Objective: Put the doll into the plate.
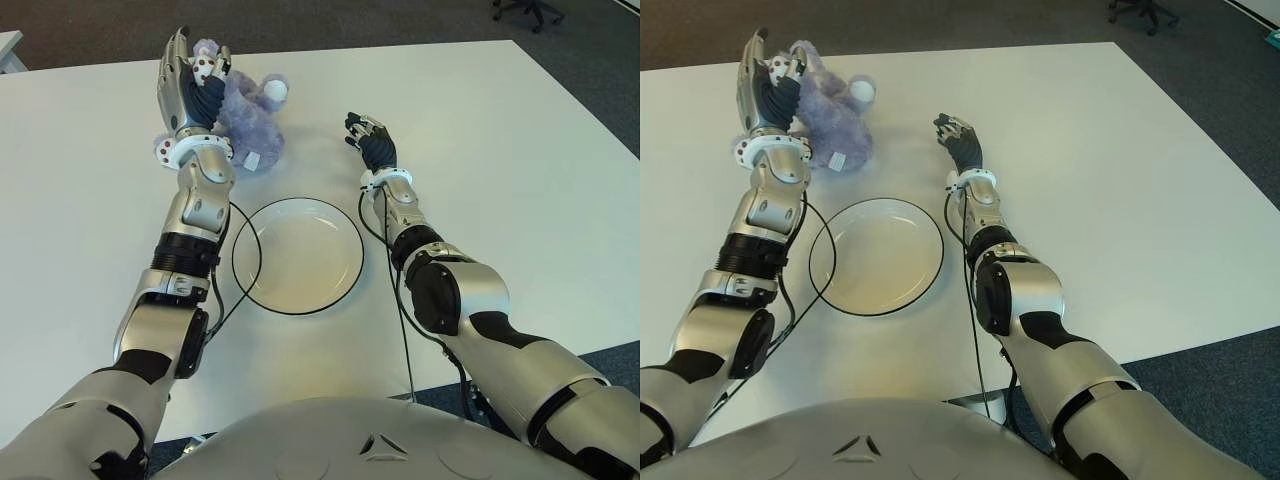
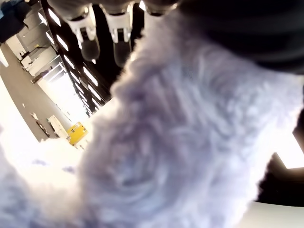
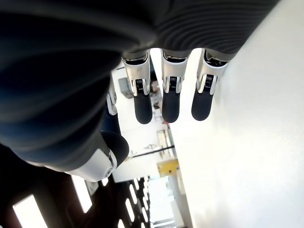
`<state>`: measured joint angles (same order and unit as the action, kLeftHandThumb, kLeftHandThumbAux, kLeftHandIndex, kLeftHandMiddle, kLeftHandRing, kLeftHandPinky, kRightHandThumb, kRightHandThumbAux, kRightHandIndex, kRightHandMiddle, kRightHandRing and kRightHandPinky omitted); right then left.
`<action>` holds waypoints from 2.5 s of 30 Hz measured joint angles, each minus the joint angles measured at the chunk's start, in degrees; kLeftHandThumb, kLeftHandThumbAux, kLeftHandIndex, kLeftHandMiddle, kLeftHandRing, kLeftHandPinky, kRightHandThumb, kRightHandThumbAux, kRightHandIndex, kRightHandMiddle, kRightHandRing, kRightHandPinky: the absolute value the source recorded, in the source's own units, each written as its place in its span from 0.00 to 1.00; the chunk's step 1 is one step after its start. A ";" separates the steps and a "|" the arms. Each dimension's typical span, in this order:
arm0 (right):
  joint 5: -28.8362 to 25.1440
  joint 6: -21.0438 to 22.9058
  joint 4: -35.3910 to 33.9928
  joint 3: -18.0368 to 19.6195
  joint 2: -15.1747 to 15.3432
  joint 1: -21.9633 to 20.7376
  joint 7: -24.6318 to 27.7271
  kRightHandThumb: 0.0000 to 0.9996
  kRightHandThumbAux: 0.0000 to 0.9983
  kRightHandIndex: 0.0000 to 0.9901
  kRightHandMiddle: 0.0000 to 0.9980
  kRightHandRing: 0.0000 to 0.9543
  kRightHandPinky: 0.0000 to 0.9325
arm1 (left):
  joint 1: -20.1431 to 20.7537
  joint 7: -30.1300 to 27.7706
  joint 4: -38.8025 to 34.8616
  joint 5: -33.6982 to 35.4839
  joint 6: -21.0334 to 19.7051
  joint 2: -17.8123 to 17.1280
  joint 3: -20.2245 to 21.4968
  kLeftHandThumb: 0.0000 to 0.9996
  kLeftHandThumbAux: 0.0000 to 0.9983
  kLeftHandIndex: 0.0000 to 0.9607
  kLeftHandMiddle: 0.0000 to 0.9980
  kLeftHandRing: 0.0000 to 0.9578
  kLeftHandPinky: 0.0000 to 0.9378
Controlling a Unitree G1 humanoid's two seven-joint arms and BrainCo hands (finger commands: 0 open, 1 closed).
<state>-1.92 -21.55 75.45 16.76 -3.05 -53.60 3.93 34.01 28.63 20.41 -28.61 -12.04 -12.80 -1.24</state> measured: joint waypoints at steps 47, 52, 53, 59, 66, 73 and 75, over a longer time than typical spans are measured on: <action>1.45 -0.07 -0.05 -0.83 0.02 0.04 -1.12 0.70 0.74 0.41 0.17 0.15 0.18 | 1.43 2.62 11.84 7.03 14.47 6.48 -0.71 0.31 0.24 0.00 0.13 0.12 0.09; 1.69 -0.14 -0.05 -0.95 -0.02 0.04 -1.44 0.70 0.74 0.41 0.17 0.15 0.19 | 1.82 5.99 12.20 7.08 16.23 7.19 0.16 0.31 0.24 0.00 0.13 0.14 0.09; 1.69 -0.14 -0.05 -0.95 -0.02 0.04 -1.45 0.70 0.74 0.41 0.17 0.15 0.19 | 1.90 6.31 12.23 7.16 16.47 7.30 0.25 0.31 0.24 0.00 0.13 0.13 0.09; 1.71 -0.13 -0.04 -0.96 0.02 0.04 -1.47 0.70 0.73 0.41 0.18 0.16 0.20 | 2.22 6.77 12.23 7.92 17.55 8.32 0.75 0.33 0.24 0.00 0.13 0.13 0.09; 2.11 -0.13 -0.04 -1.38 0.06 0.04 -1.61 0.70 0.73 0.41 0.18 0.17 0.21 | 2.52 6.77 12.28 9.28 18.66 9.36 1.30 0.34 0.29 0.00 0.12 0.12 0.06; 2.25 -0.15 -0.03 -1.81 0.07 0.05 -1.82 0.70 0.73 0.41 0.18 0.16 0.19 | 2.73 6.77 13.04 9.78 19.71 9.67 1.71 0.35 0.31 0.00 0.11 0.11 0.06; 2.26 -0.18 -0.03 -1.86 0.06 0.05 -1.86 0.70 0.73 0.41 0.18 0.16 0.19 | 2.80 6.77 13.36 9.89 19.91 9.72 1.87 0.36 0.31 0.00 0.12 0.11 0.07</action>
<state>0.34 -21.74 75.42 14.90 -3.00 -53.54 2.07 36.82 35.39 33.77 -18.72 7.87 -3.08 0.63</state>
